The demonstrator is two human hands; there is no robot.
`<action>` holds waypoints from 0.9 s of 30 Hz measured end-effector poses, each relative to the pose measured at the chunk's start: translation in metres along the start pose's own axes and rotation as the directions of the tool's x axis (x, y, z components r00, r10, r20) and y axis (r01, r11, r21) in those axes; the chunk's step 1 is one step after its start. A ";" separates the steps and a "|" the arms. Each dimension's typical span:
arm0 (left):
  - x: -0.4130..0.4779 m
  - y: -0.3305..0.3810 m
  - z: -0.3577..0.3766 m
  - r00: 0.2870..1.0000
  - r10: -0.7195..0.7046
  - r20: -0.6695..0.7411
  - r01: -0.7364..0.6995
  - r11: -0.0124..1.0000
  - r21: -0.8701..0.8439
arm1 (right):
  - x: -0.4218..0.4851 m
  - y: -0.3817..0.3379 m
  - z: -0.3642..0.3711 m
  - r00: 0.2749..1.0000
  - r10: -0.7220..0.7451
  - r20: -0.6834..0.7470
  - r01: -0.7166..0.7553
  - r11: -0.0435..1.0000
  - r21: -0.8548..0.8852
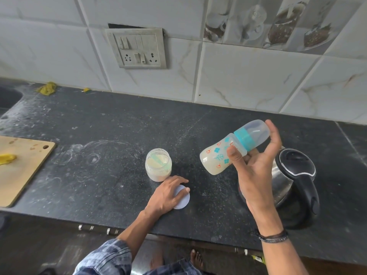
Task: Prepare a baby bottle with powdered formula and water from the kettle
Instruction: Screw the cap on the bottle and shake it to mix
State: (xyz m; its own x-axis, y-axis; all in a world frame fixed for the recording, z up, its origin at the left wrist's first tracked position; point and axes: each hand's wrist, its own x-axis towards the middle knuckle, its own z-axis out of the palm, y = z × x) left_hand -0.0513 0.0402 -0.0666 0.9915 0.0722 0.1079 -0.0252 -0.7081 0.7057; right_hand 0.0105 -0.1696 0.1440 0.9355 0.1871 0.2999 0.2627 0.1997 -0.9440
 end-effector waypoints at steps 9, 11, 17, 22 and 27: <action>-0.001 0.000 0.000 1.000 -0.004 -0.005 0.004 1.000 0.006 | -0.002 0.027 -0.011 0.999 -0.005 0.045 0.021 0.927 -0.375; -0.001 0.000 0.001 1.000 -0.008 -0.003 0.008 1.000 0.003 | -0.004 0.045 -0.015 0.997 0.012 0.080 0.040 0.782 -0.622; 0.000 -0.001 0.001 1.000 0.001 -0.006 -0.001 1.000 0.012 | -0.017 0.104 -0.027 0.984 0.119 0.131 0.032 0.609 -0.792; 0.001 -0.002 0.003 1.000 -0.001 -0.008 0.001 1.000 0.017 | -0.026 0.125 -0.029 0.985 0.110 0.131 0.045 0.573 -0.819; 0.001 -0.003 0.003 1.000 0.000 -0.005 0.000 1.000 0.019 | -0.034 0.137 -0.032 0.985 0.113 0.132 0.048 0.555 -0.831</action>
State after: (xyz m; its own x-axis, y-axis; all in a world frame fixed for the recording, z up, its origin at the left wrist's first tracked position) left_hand -0.0499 0.0406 -0.0707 0.9909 0.0756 0.1114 -0.0227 -0.7215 0.6920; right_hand 0.0222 -0.1797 -0.0005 0.9197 0.3335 0.2072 0.3868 -0.6792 -0.6237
